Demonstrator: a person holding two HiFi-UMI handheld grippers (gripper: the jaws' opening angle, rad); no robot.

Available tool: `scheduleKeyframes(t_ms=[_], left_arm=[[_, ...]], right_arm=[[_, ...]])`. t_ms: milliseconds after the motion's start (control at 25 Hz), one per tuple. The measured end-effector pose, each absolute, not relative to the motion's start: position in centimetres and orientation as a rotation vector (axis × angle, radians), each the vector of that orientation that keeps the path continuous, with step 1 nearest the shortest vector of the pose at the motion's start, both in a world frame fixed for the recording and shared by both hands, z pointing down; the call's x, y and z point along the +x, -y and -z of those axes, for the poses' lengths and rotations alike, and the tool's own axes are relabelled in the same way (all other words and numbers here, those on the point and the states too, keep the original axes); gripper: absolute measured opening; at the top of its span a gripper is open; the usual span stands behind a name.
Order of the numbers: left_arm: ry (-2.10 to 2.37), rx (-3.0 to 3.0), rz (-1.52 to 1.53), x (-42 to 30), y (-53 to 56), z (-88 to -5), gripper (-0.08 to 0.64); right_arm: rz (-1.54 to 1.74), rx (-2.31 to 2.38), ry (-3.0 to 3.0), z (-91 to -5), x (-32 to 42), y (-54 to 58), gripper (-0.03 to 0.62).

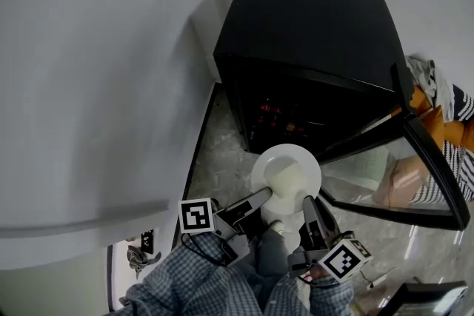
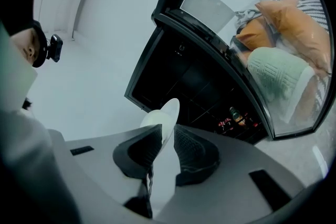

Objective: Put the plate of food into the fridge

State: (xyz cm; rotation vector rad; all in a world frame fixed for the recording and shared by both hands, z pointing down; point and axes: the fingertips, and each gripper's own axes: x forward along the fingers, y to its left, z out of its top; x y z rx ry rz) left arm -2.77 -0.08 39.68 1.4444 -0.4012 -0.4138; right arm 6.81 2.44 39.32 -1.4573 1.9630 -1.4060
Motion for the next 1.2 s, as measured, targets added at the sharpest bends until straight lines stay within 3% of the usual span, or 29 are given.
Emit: scheduleKeyframes(t_ms=[1200], left_arm=[[0.543,1.440,0.462,-0.8,9.4,-52.9,0.048]], right_arm=[[1.441,-1.495,-1.946,-52.3,9.5,7.8,0.075]])
